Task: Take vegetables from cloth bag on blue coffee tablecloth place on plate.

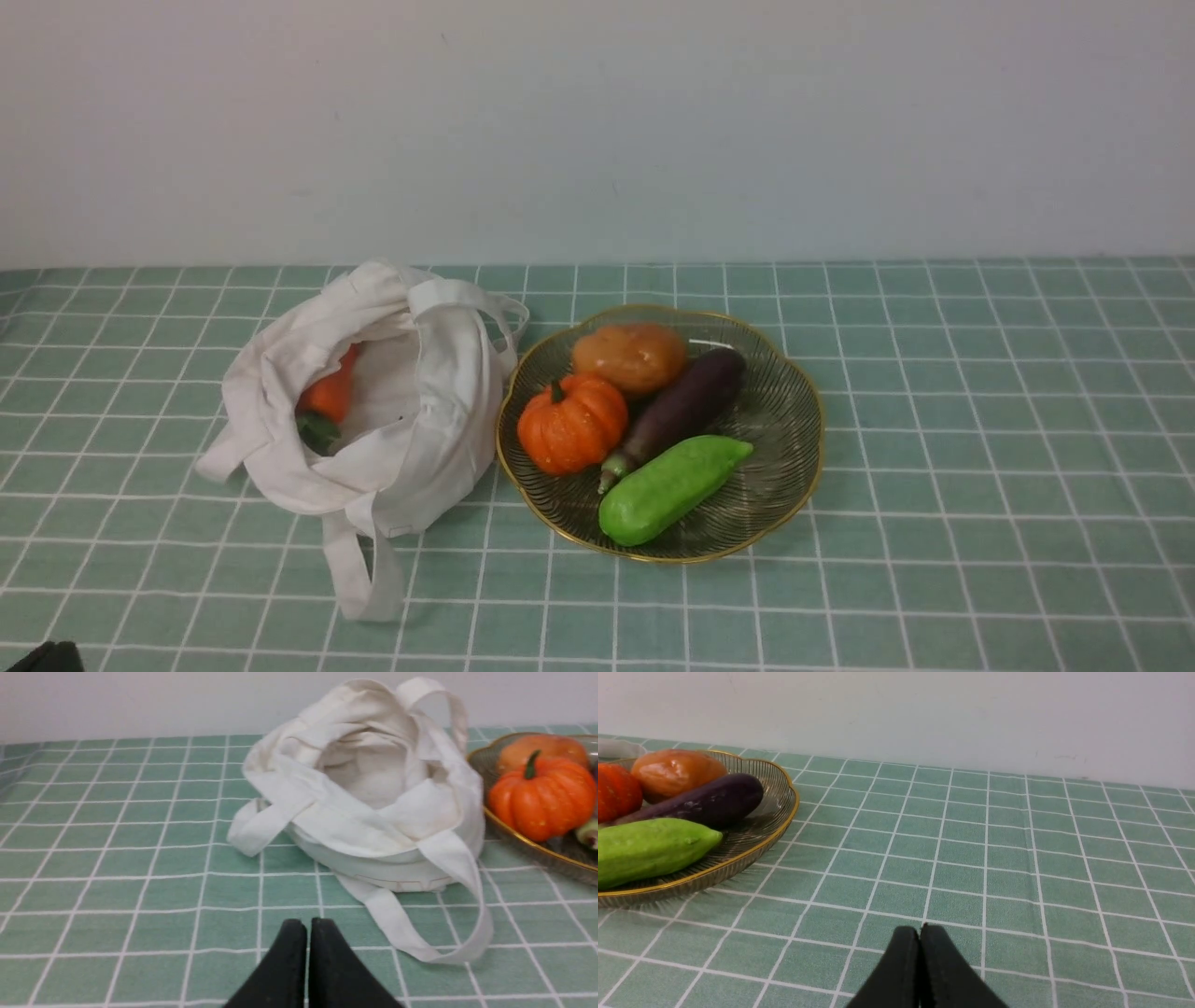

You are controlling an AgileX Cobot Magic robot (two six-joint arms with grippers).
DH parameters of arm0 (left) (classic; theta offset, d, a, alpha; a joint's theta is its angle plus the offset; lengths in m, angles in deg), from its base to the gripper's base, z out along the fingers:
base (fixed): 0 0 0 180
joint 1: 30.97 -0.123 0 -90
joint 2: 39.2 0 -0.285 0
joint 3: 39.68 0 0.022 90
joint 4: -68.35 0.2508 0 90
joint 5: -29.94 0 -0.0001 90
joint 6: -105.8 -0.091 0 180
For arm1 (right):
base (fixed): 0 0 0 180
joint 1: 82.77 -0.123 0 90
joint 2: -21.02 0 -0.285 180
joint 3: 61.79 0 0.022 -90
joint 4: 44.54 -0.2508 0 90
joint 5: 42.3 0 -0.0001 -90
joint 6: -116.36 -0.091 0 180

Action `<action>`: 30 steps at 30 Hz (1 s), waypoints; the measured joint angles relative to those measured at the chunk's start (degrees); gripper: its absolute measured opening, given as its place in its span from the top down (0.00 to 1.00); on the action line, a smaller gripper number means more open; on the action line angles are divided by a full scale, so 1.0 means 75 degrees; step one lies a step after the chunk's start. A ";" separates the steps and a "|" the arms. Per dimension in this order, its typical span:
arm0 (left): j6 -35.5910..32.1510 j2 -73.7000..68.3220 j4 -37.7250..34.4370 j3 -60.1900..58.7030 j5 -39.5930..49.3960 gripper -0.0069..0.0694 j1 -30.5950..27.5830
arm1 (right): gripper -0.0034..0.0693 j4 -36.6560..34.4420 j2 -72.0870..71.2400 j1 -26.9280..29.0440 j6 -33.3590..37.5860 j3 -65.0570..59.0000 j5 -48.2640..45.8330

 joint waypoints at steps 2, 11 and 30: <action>0.0000 0.0073 0.0000 -0.0037 0.0011 0.92 -0.0128 | 0.97 0.0000 0.0000 0.0000 0.0000 0.0000 0.0000; 0.0000 0.0098 -0.0015 -0.0056 0.0335 0.92 -0.0163 | 0.97 0.0000 0.0000 0.0000 0.0000 0.0000 0.0000; -0.0006 0.0098 -0.0023 -0.0056 0.0344 0.92 -0.0003 | 0.97 0.0000 0.0000 0.0000 0.0000 0.0000 0.0000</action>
